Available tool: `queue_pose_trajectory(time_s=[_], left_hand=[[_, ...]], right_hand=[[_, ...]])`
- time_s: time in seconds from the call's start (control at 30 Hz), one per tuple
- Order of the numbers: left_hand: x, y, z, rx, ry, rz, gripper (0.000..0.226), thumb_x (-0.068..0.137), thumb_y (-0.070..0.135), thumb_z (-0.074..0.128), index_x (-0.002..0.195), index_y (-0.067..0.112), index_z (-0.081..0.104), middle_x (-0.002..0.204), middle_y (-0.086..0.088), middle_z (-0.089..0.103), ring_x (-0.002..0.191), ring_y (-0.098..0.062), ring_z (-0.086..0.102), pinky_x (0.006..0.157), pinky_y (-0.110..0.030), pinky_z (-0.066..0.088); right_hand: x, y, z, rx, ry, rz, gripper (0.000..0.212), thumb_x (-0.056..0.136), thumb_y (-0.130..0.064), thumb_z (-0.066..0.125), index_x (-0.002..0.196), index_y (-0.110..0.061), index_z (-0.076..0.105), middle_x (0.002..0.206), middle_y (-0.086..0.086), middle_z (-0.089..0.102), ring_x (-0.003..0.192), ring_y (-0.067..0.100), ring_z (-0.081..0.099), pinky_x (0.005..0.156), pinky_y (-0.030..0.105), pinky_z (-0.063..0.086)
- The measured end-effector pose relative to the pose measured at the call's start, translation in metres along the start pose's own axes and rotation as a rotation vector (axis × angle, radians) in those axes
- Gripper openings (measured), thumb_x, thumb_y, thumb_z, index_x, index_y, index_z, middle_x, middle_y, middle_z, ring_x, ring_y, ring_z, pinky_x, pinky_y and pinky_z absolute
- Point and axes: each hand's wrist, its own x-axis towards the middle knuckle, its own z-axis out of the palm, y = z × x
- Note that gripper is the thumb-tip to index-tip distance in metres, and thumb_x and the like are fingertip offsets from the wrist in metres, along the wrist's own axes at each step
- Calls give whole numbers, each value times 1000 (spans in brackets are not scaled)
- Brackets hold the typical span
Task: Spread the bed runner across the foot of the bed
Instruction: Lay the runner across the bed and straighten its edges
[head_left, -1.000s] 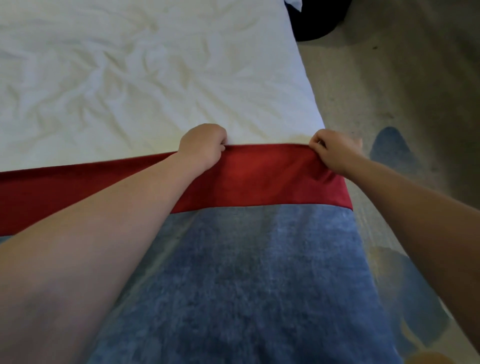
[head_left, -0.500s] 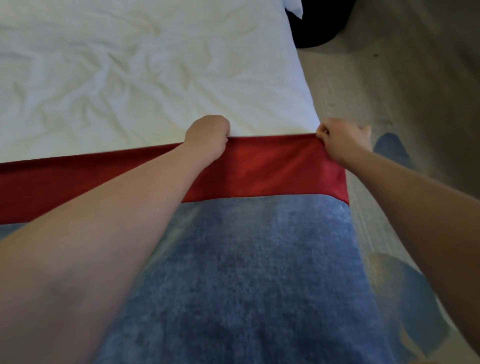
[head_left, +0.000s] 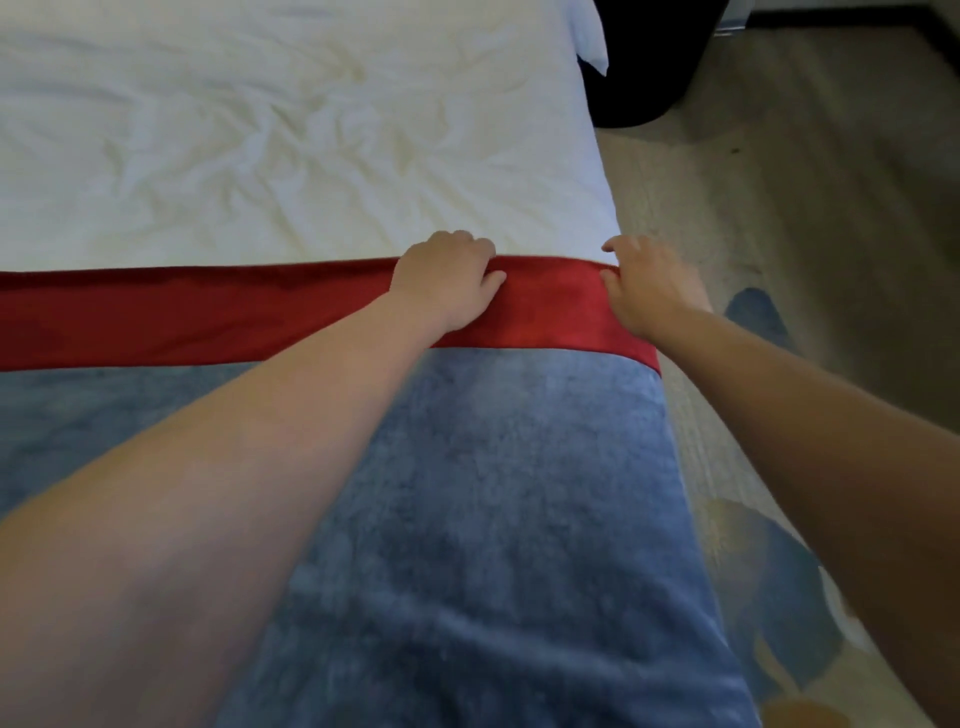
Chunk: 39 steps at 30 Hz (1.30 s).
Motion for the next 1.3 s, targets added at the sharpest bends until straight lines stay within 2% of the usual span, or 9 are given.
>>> queue_pose_trajectory(time_s=[0.27,0.4,0.47,0.57,0.67,0.77,0.9,1.1,1.3], left_hand=[[-102,15,-12,84,20,51,39,96,38,41,119,11,57,120,-13,58,111,-34,53,86,-43,44],[-172,30,1,44,14,125,37,96,38,41,113,11,60,115,-13,60,108,-34,55,84,-41,45],[-218,37,16,-2,-38,163,36,95,40,42,110,12,60,113,-12,60,106,-32,56,84,-41,47],[-290,41,47,-19,-118,243,38,88,46,46,108,16,57,109,-7,59,102,-28,57,79,-40,51],[-342,44,66,-9,-72,339,45,75,47,48,102,15,62,104,-6,62,93,-25,61,71,-35,53],[-354,46,74,26,50,382,38,69,43,58,93,15,63,97,-5,62,82,-25,62,63,-33,51],[-353,59,74,82,48,420,20,64,26,64,78,13,57,76,-6,57,62,-27,56,47,-31,43],[-355,85,73,170,-34,321,38,32,4,77,62,15,56,59,-1,52,47,-21,52,40,-20,24],[-360,113,69,140,-30,357,37,32,-2,82,52,13,55,50,-1,49,39,-17,47,37,-16,19]], right_hand=[[-117,-54,-16,-40,11,-50,41,96,-28,45,136,-18,46,132,10,54,120,32,50,92,45,42],[-212,-79,12,154,-24,26,45,93,-24,52,137,-15,46,131,13,54,121,34,49,97,46,41],[-266,-90,32,172,-52,28,43,90,-25,57,131,-15,51,124,13,56,114,35,52,91,46,44],[-335,-91,55,30,-42,-92,39,82,-30,62,118,-16,60,113,8,60,101,31,59,81,41,49],[-376,-80,64,-30,76,-222,34,81,-33,52,108,-15,63,106,7,61,93,26,58,77,37,50],[-385,-66,61,-81,143,-302,29,73,-32,59,96,-16,63,93,5,59,82,26,56,70,36,45],[-375,-63,58,-141,174,-327,23,56,-11,70,76,-15,61,72,4,54,63,27,52,57,35,39],[-367,-55,55,-255,114,-358,28,48,5,71,65,-14,58,60,3,51,49,25,51,37,28,30],[-384,-27,43,-249,50,-261,35,39,13,71,56,-12,53,57,5,50,47,26,50,36,23,22]])
